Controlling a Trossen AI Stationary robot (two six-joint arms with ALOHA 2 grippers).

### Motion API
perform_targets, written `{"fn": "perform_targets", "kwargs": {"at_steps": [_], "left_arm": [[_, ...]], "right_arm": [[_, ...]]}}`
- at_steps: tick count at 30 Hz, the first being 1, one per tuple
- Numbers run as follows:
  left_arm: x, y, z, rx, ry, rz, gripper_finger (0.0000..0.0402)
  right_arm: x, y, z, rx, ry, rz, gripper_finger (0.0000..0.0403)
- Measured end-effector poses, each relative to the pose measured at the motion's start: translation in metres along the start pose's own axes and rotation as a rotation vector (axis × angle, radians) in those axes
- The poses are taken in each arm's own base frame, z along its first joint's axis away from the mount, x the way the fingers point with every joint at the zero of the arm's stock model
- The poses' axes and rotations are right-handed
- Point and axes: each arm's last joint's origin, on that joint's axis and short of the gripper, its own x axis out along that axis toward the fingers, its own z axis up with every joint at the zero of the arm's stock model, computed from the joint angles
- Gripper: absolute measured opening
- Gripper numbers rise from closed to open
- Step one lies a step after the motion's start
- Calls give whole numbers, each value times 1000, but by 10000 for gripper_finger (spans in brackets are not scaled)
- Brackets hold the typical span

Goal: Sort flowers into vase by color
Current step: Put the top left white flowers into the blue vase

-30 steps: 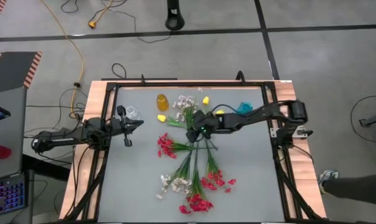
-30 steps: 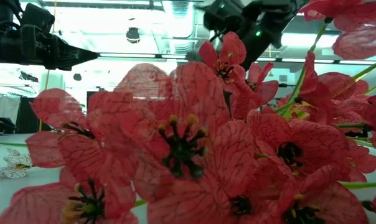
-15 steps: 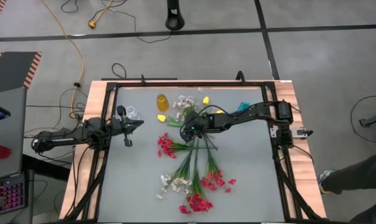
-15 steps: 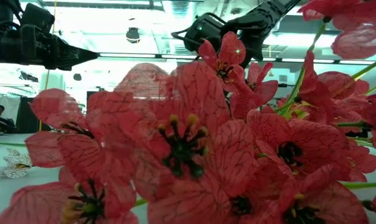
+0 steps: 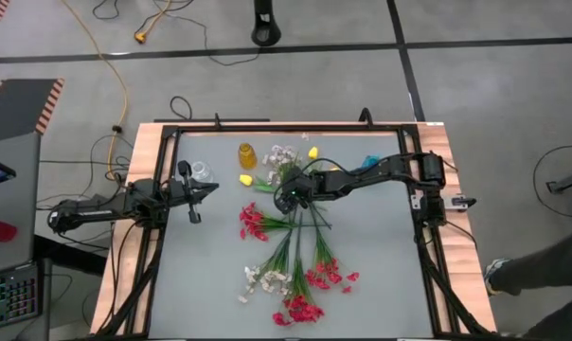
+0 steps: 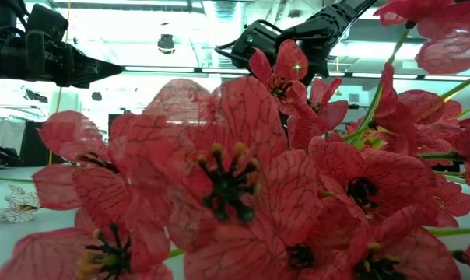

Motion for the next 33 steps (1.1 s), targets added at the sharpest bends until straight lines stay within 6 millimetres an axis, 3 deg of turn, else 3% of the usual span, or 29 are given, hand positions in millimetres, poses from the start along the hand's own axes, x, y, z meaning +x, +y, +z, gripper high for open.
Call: {"fn": "perform_targets", "kwargs": {"at_steps": [6,24,33], "left_arm": [[0,0,0,0,0,0,2],[0,0,0,0,-1,0,2],[0,0,0,0,0,0,2]], "right_arm": [[16,5,-13,-21,14,-6,281],[14,8,-9,-8,-18,22,278],[15,6,-7,1,-24,22,203]]}}
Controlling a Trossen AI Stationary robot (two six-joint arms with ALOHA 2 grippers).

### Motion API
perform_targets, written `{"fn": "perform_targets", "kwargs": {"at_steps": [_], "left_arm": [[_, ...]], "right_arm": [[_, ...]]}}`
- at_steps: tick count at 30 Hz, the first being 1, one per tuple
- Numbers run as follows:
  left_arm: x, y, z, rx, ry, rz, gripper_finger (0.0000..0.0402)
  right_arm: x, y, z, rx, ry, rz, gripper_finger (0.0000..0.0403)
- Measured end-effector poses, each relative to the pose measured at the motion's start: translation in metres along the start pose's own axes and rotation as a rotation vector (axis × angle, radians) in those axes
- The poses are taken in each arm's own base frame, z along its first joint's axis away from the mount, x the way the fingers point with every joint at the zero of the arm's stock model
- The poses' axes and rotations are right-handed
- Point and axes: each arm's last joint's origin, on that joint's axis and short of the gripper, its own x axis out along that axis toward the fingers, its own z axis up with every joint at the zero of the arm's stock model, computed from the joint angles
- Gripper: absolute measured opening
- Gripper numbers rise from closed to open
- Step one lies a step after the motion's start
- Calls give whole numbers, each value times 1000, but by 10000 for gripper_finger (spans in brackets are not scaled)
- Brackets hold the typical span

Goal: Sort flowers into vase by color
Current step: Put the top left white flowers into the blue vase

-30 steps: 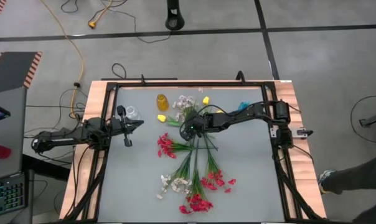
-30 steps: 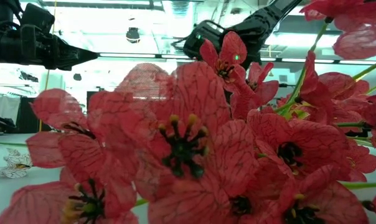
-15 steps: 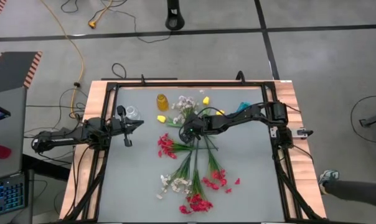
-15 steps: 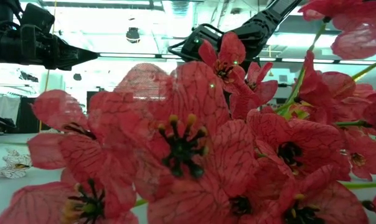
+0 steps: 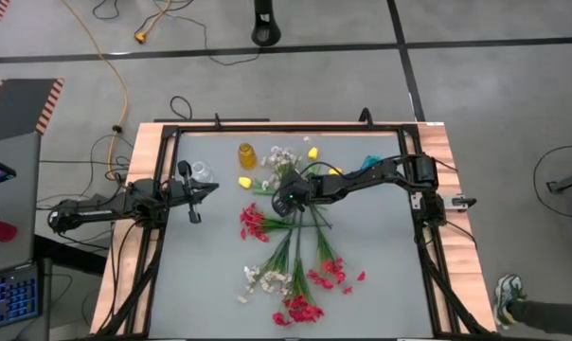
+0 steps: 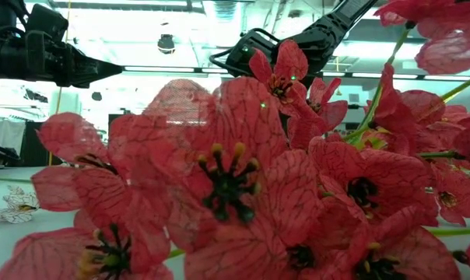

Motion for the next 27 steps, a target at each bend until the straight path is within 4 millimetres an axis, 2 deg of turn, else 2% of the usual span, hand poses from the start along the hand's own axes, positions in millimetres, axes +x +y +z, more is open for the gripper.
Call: {"fn": "perform_targets", "kwargs": {"at_steps": [9,14,21,27], "left_arm": [[0,0,0,0,0,0,2],[0,0,0,0,-1,0,2],[0,0,0,0,0,0,2],[0,0,0,0,0,0,2]], "right_arm": [[0,0,0,1,-2,2,96],[-1,1,0,-1,-1,5,55],[-13,1,6,-2,-6,10,47],[-37,1,19,-3,-33,32,47]]}}
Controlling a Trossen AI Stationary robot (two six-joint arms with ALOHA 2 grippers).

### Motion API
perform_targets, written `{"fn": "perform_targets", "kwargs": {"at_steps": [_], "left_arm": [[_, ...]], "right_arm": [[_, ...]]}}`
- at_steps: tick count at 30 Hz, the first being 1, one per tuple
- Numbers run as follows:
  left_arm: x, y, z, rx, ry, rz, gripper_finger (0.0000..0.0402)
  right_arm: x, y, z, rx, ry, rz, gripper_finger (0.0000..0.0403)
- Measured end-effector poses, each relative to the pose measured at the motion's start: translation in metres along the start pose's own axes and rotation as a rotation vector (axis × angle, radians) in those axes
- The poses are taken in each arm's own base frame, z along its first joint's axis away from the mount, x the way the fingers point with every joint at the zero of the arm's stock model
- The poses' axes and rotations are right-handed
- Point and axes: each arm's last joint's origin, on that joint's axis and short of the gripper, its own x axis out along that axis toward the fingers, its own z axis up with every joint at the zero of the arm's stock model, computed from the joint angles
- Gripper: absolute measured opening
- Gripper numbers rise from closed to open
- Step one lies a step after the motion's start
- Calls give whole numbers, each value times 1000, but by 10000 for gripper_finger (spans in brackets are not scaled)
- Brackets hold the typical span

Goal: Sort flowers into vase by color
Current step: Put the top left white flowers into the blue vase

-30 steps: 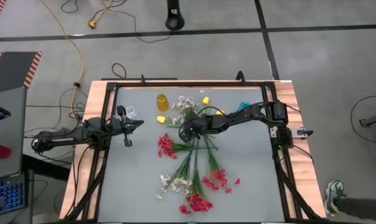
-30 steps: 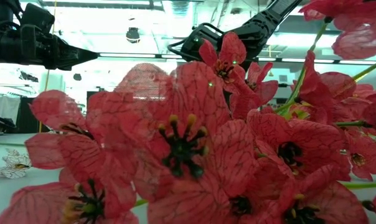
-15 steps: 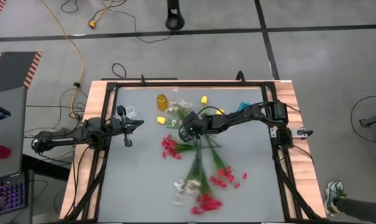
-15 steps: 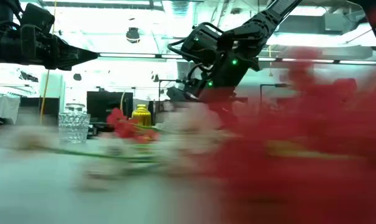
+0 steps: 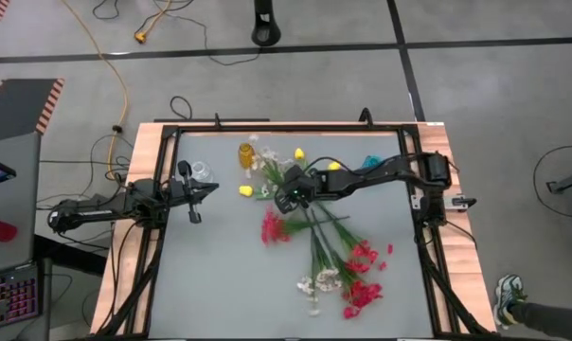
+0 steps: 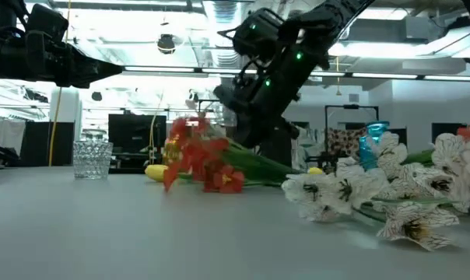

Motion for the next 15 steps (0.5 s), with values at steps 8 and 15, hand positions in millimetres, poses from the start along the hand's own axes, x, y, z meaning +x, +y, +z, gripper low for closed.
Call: {"fn": "perform_targets", "kwargs": {"at_steps": [8,15], "left_arm": [[0,0,0,0,-1,0,2],[0,0,0,0,-1,0,2]], "right_arm": [[-46,1,24,-44,-78,56,47],[-109,-4,49,-113,-222,112,47]]}}
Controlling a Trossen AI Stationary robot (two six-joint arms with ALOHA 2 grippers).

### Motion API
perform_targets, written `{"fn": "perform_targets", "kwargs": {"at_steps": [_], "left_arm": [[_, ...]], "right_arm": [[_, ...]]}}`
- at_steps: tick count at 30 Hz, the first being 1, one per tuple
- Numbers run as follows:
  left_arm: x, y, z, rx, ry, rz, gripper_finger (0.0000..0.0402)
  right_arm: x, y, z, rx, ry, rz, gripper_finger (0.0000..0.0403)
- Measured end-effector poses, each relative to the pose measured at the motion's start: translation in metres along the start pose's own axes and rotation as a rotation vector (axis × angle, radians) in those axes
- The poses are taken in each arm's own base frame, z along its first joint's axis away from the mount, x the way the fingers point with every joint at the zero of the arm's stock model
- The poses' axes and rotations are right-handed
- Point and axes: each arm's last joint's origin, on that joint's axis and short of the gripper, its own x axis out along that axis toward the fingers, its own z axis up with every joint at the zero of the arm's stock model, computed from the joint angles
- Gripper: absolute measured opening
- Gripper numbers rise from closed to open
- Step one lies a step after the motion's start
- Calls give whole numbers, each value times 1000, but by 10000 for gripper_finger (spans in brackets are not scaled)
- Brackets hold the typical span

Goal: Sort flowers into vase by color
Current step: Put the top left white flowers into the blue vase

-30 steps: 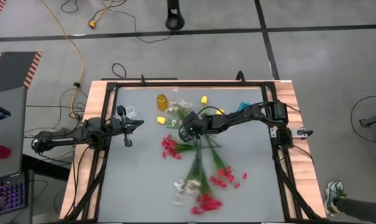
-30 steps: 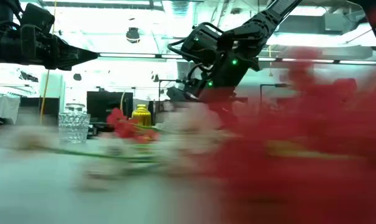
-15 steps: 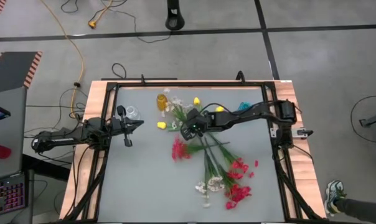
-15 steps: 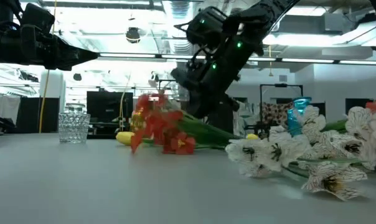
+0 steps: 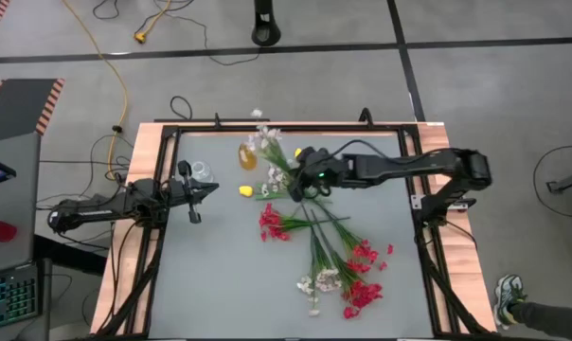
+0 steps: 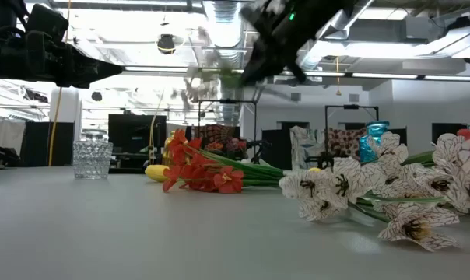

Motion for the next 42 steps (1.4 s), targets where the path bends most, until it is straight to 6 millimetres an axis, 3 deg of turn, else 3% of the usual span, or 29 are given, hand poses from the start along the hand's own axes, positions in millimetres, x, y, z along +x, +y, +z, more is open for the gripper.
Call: {"fn": "perform_targets", "kwargs": {"at_steps": [6,12,16,22,30,42], "left_arm": [[0,0,0,0,0,0,2],[0,0,0,0,0,0,2],[0,0,0,0,0,0,2],[0,0,0,0,0,0,2],[0,0,0,0,0,0,2],[0,0,0,0,0,0,2]], "right_arm": [[-54,-13,9,-59,-129,-46,46],[-105,-38,-17,-39,-273,-176,45],[-126,-56,-38,-2,-429,-273,45],[-136,-81,-63,22,-583,-427,45],[-131,-94,-86,-19,-592,-550,45],[-129,-98,-94,-43,-581,-666,45]]}}
